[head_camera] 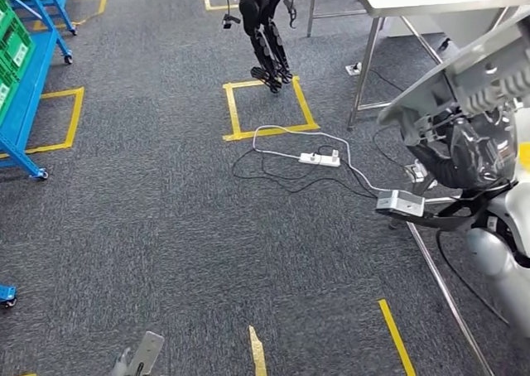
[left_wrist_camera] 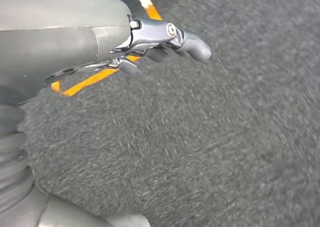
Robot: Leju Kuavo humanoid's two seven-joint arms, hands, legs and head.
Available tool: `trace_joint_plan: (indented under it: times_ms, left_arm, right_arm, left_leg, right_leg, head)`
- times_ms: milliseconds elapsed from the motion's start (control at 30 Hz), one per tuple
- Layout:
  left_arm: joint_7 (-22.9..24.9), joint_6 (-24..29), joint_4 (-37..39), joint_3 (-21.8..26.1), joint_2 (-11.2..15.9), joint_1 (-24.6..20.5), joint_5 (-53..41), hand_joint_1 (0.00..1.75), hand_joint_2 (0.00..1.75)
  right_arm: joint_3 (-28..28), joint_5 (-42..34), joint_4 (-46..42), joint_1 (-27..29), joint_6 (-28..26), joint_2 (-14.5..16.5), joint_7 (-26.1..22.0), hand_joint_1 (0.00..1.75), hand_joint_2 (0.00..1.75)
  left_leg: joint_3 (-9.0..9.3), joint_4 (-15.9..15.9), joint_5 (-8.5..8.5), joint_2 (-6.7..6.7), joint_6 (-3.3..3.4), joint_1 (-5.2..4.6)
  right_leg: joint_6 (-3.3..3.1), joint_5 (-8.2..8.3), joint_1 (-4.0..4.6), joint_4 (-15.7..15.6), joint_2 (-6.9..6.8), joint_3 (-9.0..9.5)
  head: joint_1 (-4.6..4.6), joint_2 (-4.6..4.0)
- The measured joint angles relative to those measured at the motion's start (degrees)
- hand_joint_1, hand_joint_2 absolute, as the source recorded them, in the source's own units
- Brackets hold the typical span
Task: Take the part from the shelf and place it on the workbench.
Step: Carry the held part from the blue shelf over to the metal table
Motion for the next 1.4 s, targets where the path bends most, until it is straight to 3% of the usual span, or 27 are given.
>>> trace_joint_plan:
  times_ms: [67, 100, 133, 200, 267, 300, 367, 400, 467, 500, 567, 600, 633, 700, 767, 833, 900, 967, 1033, 1100, 1133, 1167, 1233, 1300, 1333, 1400]
  left_arm:
    - [0.0, 0.0, 0.0, 0.0, 0.0, 0.1, 0.0, 0.00, 1.75]
    - [0.0, 0.0, 0.0, 0.0, 0.0, 0.1, 0.0, 0.00, 1.75]
    - [0.0, 0.0, 0.0, 0.0, 0.0, 0.1, 0.1, 0.00, 1.75]
    - [0.0, 0.0, 0.0, 0.0, 0.0, 0.1, 0.1, 0.00, 1.75]
    - [0.0, 0.0, 0.0, 0.0, 0.0, 0.1, 0.2, 0.00, 1.75]
    - [0.0, 0.0, 0.0, 0.0, 0.0, 0.1, 0.2, 0.00, 1.75]
    - [0.0, 0.0, 0.0, 0.0, 0.0, 0.1, 0.2, 0.00, 1.75]
    - [0.0, 0.0, 0.0, 0.0, 0.0, 0.0, 0.2, 0.00, 1.75]
    - [-0.1, 0.0, 0.0, 0.0, -0.1, 0.0, 0.2, 0.00, 1.75]
    - [-0.1, 0.0, 0.0, 0.0, -0.1, 0.0, 0.2, 0.00, 1.75]
    - [-0.1, 0.0, 0.0, 0.0, -0.1, 0.1, 0.3, 0.00, 1.75]
    - [-0.1, 0.0, 0.0, 0.0, -0.1, 0.2, 0.3, 0.00, 1.75]
    - [-0.1, 0.0, 0.0, 0.0, -0.1, 0.2, 0.3, 0.00, 1.75]
    - [-0.1, 0.0, 0.0, 0.0, 0.0, 0.2, 0.3, 0.00, 1.75]
    - [0.5, -0.1, 0.0, 0.0, 0.2, 0.2, 0.3, 0.00, 1.75]
    - [1.4, -0.3, 0.0, 0.0, 0.3, 0.1, 0.3, 0.00, 1.75]
    - [1.9, -0.5, 0.0, 0.0, 0.3, 0.0, 0.3, 0.00, 1.75]
    - [2.2, -0.8, 0.0, 0.0, 0.4, -0.1, 0.3, 0.00, 1.75]
    - [3.2, -2.1, 0.0, 0.0, 0.4, -0.1, 0.1, 0.00, 1.75]
    - [4.6, -4.4, 0.0, 0.0, 0.5, 0.0, -0.1, 0.00, 1.75]
    - [5.3, -5.8, 0.0, -0.1, 0.6, 0.1, -0.2, 0.00, 1.75]
    - [6.3, -7.6, 0.0, -0.1, 0.8, 0.2, -0.2, 0.00, 1.75]
    - [8.7, -11.4, 0.0, -0.1, 1.3, 0.2, -0.1, 0.00, 1.75]
    - [11.4, -15.1, 0.0, 0.0, 2.1, 0.5, 0.2, 0.00, 1.75]
    - [12.6, -16.8, 0.0, 0.0, 2.4, 0.7, 0.5, 0.00, 1.75]
    - [14.8, -20.1, 0.0, 0.1, 2.9, 0.9, 1.1, 0.00, 1.75]
  right_arm:
    - [0.1, 0.0, 0.0, 0.3, 0.0, -0.1, 0.1, 1.75, 1.75]
    - [0.1, 0.0, 0.0, 0.6, 0.0, -0.2, 0.1, 1.75, 1.75]
    - [0.1, 0.0, 0.0, 0.8, 0.0, -0.2, 0.1, 1.75, 1.75]
    - [0.1, 0.0, 0.0, 1.1, 0.0, -0.4, 0.2, 1.75, 1.75]
    - [0.0, 0.0, 0.0, 1.2, 0.0, -0.4, 0.2, 1.75, 1.75]
    - [0.0, 0.0, 0.0, 1.3, -0.1, -0.5, 0.3, 1.75, 1.75]
    - [-0.1, 0.0, 0.0, 1.5, -0.1, -0.5, 0.3, 1.75, 1.75]
    - [-0.1, 0.1, 0.0, 1.5, -0.1, -0.6, 0.3, 1.75, 1.75]
    - [-0.2, 0.1, -0.1, 1.5, -0.1, -0.6, 0.3, 1.75, 1.75]
    - [-0.2, 0.1, -0.1, 1.5, -0.1, -0.6, 0.3, 1.75, 1.75]
    - [-0.2, 0.2, -0.1, 1.7, -0.1, -0.6, 0.3, 1.75, 1.75]
    - [-0.2, 0.2, -0.1, 1.8, -0.1, -0.6, 0.3, 1.75, 1.75]
    - [-0.2, 0.2, -0.1, 1.9, -0.1, -0.6, 0.4, 1.75, 1.75]
    - [-0.3, 0.2, -0.1, 2.1, -0.1, -0.6, 0.4, 1.75, 1.75]
    - [-0.3, 0.2, -0.1, 2.1, -0.1, -0.6, 0.3, 1.75, 1.75]
    - [-0.3, 0.2, -0.1, 2.2, -0.1, -0.6, 0.3, 1.75, 1.75]
    - [-0.4, 0.2, -0.1, 2.3, -0.2, -0.7, 0.3, 1.75, 1.75]
    - [-0.6, 0.2, -0.1, 2.2, -0.2, -0.9, 0.3, 1.75, 1.75]
    - [-0.7, 0.3, -0.1, 1.9, -0.1, -1.0, 0.3, 1.75, 1.75]
    - [-0.4, 0.5, 0.0, 1.9, 0.0, -1.0, 0.2, 1.75, 1.75]
    - [-0.3, 0.6, 0.0, 1.9, 0.0, -0.9, 0.2, 1.75, 1.75]
    - [-0.2, 0.7, 0.1, 1.9, 0.0, -0.9, 0.2, 1.75, 1.75]
    - [-0.1, 0.9, 0.3, 1.5, 0.1, -0.7, 0.1, 1.75, 1.75]
    - [0.0, 1.2, 0.6, 0.8, 0.3, -0.1, -0.1, 1.75, 1.75]
    - [0.1, 1.3, 0.9, 0.5, 0.5, 0.4, -0.2, 1.75, 1.75]
    - [0.3, 1.6, 1.6, 0.0, 0.8, 1.3, -0.4, 1.75, 1.75]
  left_leg:
    - [-0.03, 0.0, -0.04, 1.33, 0.08, -0.05]
    - [-0.03, 0.1, -0.08, 1.99, 0.06, -0.05]
    - [-0.03, 0.1, -0.15, 2.63, 0.01, -0.04]
    - [0.06, 0.3, -0.40, 3.76, -0.29, -0.02]
    - [0.11, 0.6, -0.77, 4.64, -0.86, -0.25]
    - [0.18, 0.7, -0.91, 5.04, -1.18, -0.37]
    - [0.40, 0.7, -1.09, 5.95, -1.74, -0.37]
    - [0.44, 0.9, -1.41, 5.80, -2.07, -0.26]
    - [-0.55, 3.7, -3.47, 4.12, -2.55, 0.00]
    - [-1.91, 6.9, -5.27, 2.92, -2.67, 0.09]
    - [-5.38, 14.5, -8.55, 1.83, -2.61, 0.09]
    - [-6.52, 16.8, -9.01, 1.68, -2.48, 0.06]
    - [-6.70, 16.9, -8.26, 1.56, -2.27, 0.02]
    - [-4.31, 11.1, -4.17, 0.59, -1.63, -0.09]
    - [-1.30, 4.1, -1.19, -1.62, -1.08, -0.11]
    - [-0.22, 1.5, -0.93, -2.55, -0.96, -0.22]
    - [0.07, 0.7, -0.70, -1.55, -0.75, -0.30]
    - [0.50, -0.3, -0.22, -0.33, -0.24, -0.18]
    - [0.68, -0.7, -0.03, 0.89, 0.06, -0.19]
    - [0.65, -0.6, -0.09, 2.14, 0.10, -0.20]
    - [0.64, -0.6, -0.16, 2.76, 0.05, -0.17]
    - [0.67, -0.6, -0.25, 3.32, -0.05, -0.11]
    - [0.80, -0.5, -0.55, 4.27, -0.50, -0.08]
    - [0.85, -0.1, -0.95, 5.19, -1.21, -0.33]
    - [0.87, 0.0, -1.10, 5.69, -1.55, -0.48]
    - [0.96, 0.3, -1.43, 6.39, -2.18, -0.40]
  right_leg:
    - [0.50, -2.69, -0.13, 7.0, -1.08, -3.41]
    - [0.67, -2.84, -0.24, 8.6, -1.25, -4.21]
    - [0.82, -2.01, -0.36, 8.0, -1.46, -3.88]
    - [1.03, 1.19, -0.51, 1.1, -2.89, -0.03]
    - [0.58, 2.96, -0.22, -5.3, -4.46, 3.77]
    - [0.15, 3.01, -0.03, -6.5, -4.68, 4.53]
    - [-0.84, 3.07, 0.17, -6.6, -3.56, 4.57]
    - [-1.20, 3.14, 0.13, -6.6, -3.04, 4.55]
    - [-1.90, 3.31, -0.02, -6.7, -2.14, 4.62]
    - [-2.14, 3.33, -0.03, -6.7, -1.70, 4.66]
    - [-2.38, 3.33, 0.15, -6.7, -0.61, 4.67]
    - [-2.41, 3.33, 0.27, -6.7, 0.03, 4.69]
    - [-2.41, 3.33, 0.36, -6.7, 0.69, 4.72]
    - [-2.40, 3.32, 0.43, -6.6, 2.00, 4.83]
    - [-2.24, 3.36, 0.40, -6.5, 3.16, 4.69]
    - [-1.70, 3.62, 0.13, -6.5, 4.20, 4.24]
    - [-0.98, 3.81, -0.17, -6.7, 4.86, 3.76]
    - [-0.53, 2.38, -0.05, -4.6, 2.86, 2.47]
    - [-0.20, -0.86, 0.07, 1.8, -0.09, -0.64]
    - [0.22, -2.92, -0.10, 8.1, -1.10, -3.71]
    - [0.40, -2.60, -0.23, 8.7, -1.34, -4.02]
    - [0.57, -1.33, -0.38, 7.1, -1.66, -3.12]
    - [0.88, 1.91, -0.48, -0.6, -3.58, 1.12]
    - [0.35, 3.21, -0.22, -6.1, -5.13, 4.36]
    - [-0.10, 3.05, -0.02, -6.8, -5.20, 4.77]
    - [-1.13, 3.08, 0.07, -6.7, -4.03, 4.68]
  head:
    - [0.12, 0.00]
    - [0.12, 0.00]
    - [0.13, 0.00]
    - [0.13, 0.00]
    - [0.05, 0.00]
    - [-0.01, 0.00]
    - [-0.10, 0.00]
    - [-0.12, 0.00]
    - [-0.22, 0.00]
    - [-0.28, 0.00]
    - [-0.35, 0.00]
    - [-0.35, 0.00]
    - [-0.35, 0.00]
    - [-0.35, 0.00]
    - [-0.33, 0.00]
    - [-0.34, 0.00]
    - [-0.37, 0.00]
    - [-0.12, 0.00]
    - [0.12, 0.00]
    - [0.14, 0.00]
    - [0.15, 0.00]
    - [0.16, 0.00]
    - [0.19, 0.00]
    - [0.17, 0.00]
    - [0.13, 0.00]
    - [0.07, 0.00]
